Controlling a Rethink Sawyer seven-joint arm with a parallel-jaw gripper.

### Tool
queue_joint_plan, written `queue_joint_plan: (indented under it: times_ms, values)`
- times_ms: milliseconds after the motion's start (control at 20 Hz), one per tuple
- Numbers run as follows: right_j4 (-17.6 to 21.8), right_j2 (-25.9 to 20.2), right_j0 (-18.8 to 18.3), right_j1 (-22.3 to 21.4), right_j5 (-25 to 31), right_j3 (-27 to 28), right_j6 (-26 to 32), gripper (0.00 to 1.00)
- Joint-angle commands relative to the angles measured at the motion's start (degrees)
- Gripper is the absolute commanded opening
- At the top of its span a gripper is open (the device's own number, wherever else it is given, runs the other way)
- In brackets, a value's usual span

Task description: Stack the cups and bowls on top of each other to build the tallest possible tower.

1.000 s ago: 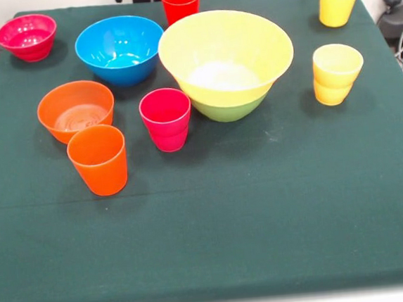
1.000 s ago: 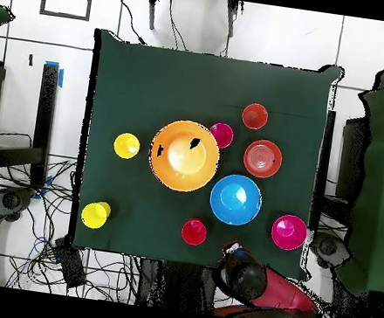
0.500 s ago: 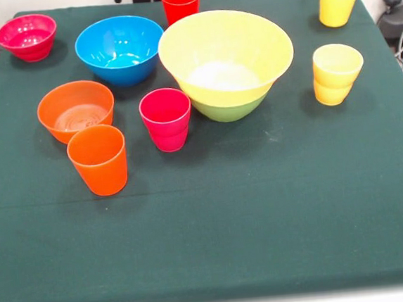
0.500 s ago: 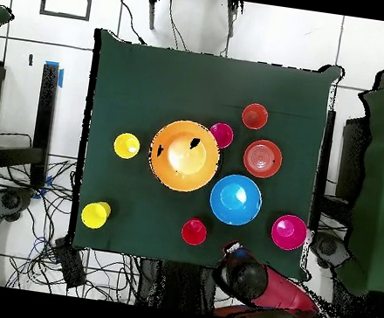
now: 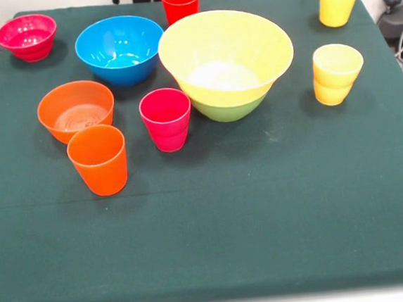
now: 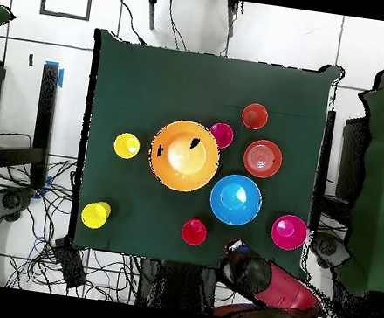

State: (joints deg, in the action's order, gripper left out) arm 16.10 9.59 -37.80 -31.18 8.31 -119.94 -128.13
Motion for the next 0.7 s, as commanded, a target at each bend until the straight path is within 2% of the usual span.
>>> queue_joint_plan:
  times_ms: [50,250,500,700]
  values:
    - [-3.8,-4.8,2.9,1.1,6.3,7.4,-3.9,1.0]
    - [-3.9,-4.7,3.4,2.1,5.8,8.5,-4.2,1.0]
    - [-3.7,-4.3,4.8,1.2,9.8,11.2,-3.0,1.0]
    - [-3.3,-4.9,4.1,2.5,7.0,10.4,-4.0,1.0]
